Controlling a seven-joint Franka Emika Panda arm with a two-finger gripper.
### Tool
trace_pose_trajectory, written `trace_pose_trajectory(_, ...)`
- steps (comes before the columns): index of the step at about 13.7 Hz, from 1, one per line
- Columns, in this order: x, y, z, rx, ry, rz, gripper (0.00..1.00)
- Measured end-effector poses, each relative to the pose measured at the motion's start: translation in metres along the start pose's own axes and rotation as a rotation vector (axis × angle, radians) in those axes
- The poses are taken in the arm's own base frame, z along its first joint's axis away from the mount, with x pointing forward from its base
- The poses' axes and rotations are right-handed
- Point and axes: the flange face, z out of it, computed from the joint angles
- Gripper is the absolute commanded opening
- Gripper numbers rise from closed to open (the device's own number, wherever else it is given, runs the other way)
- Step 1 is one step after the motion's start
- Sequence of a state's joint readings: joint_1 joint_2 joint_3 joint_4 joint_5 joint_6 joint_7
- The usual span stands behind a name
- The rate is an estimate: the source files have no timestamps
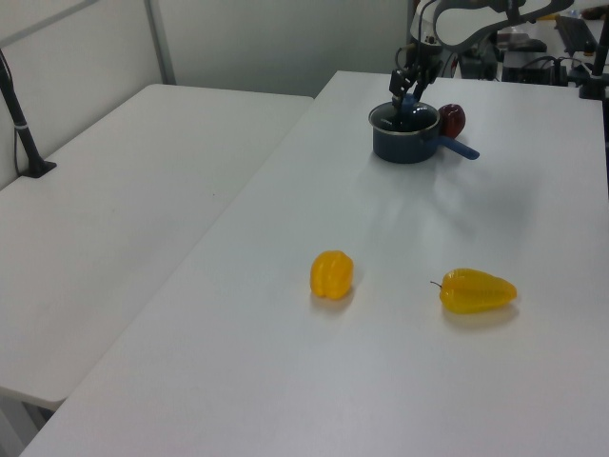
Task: Close lid
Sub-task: 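Lower the lid onto the saucepan rim and open the gripper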
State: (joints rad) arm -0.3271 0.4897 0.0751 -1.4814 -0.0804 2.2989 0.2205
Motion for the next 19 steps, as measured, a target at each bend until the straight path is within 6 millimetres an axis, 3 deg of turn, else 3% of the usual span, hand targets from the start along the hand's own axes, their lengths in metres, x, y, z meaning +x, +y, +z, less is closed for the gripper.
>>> trace_pose_trajectory(19,0.002,0.011,0.001,0.004,0.003,0.022,0.44)
